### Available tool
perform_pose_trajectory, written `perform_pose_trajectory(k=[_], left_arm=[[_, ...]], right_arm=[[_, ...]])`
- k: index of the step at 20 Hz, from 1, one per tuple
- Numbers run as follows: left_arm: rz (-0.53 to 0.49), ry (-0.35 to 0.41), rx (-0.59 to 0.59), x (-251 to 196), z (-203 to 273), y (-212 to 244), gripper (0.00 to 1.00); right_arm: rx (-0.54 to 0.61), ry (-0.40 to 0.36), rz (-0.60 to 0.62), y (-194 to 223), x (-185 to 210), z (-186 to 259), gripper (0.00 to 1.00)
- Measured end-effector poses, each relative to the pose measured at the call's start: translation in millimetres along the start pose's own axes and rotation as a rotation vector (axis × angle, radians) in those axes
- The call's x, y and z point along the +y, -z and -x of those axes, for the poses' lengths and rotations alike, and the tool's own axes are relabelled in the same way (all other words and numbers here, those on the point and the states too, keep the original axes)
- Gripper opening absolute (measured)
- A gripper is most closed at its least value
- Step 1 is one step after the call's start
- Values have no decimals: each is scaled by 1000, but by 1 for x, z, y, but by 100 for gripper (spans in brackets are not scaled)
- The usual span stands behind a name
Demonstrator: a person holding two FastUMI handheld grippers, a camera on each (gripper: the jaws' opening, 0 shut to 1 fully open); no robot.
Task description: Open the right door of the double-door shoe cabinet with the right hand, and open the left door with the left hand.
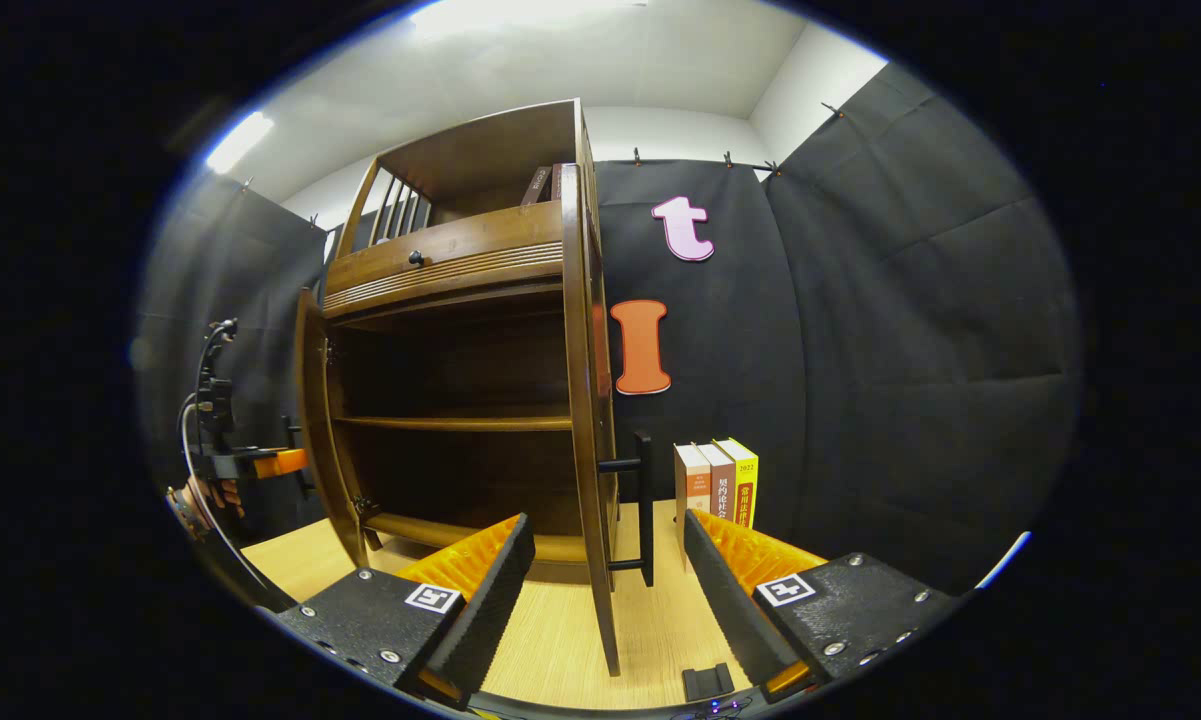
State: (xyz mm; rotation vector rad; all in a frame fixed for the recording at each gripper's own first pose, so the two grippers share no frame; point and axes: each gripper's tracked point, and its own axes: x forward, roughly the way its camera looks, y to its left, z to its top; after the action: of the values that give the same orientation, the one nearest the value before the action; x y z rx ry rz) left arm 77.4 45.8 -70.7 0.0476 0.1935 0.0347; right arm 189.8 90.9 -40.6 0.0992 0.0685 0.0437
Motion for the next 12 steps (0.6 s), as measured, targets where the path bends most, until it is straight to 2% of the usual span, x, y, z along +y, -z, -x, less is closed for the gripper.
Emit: perform_pose_trajectory(k=[4, 8, 9, 12], left_arm=[[-26, -62, -5, 51, 21, -2, 19], [-31, -76, -18, 109, 27, -6, 12], [-17, -71, -17, 127, 27, -6, 12], [-16, 27, -18, 143, 29, -7, 7]], right_arm=[[12, 2, -3, 2, 1, 0, 92], [20, -3, -6, 3, 4, 0, 92], [23, -4, -4, 3, 4, 0, 92], [29, -7, 12, 4, 5, 0, 92]])
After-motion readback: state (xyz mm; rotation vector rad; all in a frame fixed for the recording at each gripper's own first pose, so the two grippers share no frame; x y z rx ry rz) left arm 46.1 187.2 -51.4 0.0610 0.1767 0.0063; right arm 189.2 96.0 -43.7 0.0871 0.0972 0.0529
